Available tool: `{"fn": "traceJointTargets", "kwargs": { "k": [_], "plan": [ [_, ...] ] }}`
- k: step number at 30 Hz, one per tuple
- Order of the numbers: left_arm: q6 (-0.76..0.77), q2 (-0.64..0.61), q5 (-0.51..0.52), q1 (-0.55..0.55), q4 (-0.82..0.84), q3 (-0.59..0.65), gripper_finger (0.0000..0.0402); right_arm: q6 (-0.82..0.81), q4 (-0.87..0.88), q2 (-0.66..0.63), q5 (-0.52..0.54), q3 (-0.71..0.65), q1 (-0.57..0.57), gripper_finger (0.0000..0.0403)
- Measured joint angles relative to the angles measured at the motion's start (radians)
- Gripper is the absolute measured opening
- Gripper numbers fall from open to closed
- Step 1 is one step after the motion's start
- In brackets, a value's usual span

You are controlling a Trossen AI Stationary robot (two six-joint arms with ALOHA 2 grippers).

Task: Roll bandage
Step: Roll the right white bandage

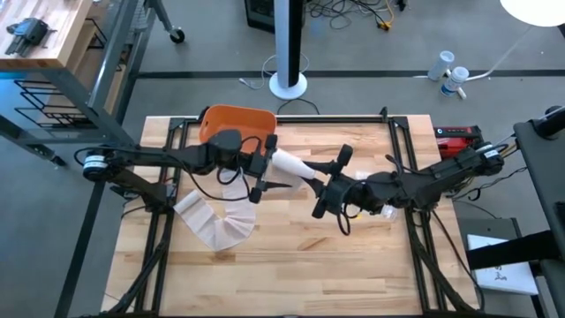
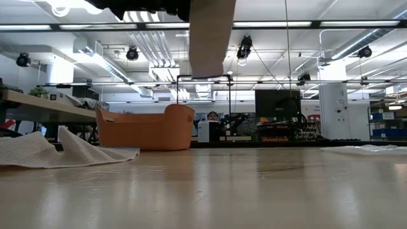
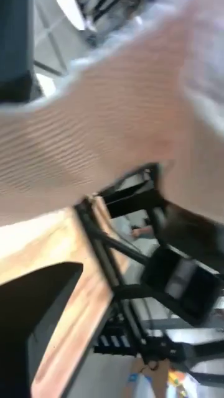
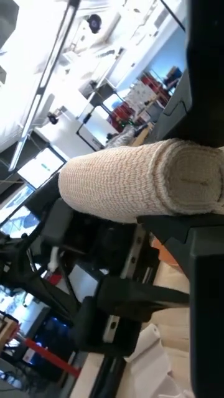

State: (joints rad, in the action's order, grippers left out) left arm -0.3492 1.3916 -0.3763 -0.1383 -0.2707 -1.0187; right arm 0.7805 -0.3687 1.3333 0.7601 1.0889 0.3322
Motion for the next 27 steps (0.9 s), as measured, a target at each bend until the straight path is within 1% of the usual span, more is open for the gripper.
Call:
{"fn": "traceJointTargets", "kwargs": {
  "k": [5, 10, 14, 16, 21, 27],
  "plan": [
    [0.003, -0.039, -0.004, -0.032, 0.056, 0.000, 0.0295, 0.024, 0.042, -0.010, -0.001, 0.000, 0.030, 0.0107],
    [0.003, -0.080, -0.067, -0.040, 0.055, 0.000, 0.0331, 0.046, 0.058, -0.011, -0.006, 0.000, 0.048, 0.0112],
    [0.027, -0.091, -0.172, -0.034, 0.055, -0.001, 0.0337, 0.011, 0.058, -0.008, -0.077, 0.000, 0.045, 0.0111],
    [0.042, -0.082, -0.181, -0.020, 0.042, -0.001, 0.0336, 0.005, 0.061, -0.007, -0.113, 0.000, 0.043, 0.0108],
    [0.112, -0.070, -0.187, -0.003, 0.028, -0.001, 0.0330, 0.008, 0.090, -0.007, -0.114, 0.000, 0.036, 0.0109],
    [0.288, -0.070, -0.186, 0.001, 0.026, -0.001, 0.0340, 0.069, 0.109, 0.006, -0.115, 0.000, 0.032, 0.0111]
  ]
}}
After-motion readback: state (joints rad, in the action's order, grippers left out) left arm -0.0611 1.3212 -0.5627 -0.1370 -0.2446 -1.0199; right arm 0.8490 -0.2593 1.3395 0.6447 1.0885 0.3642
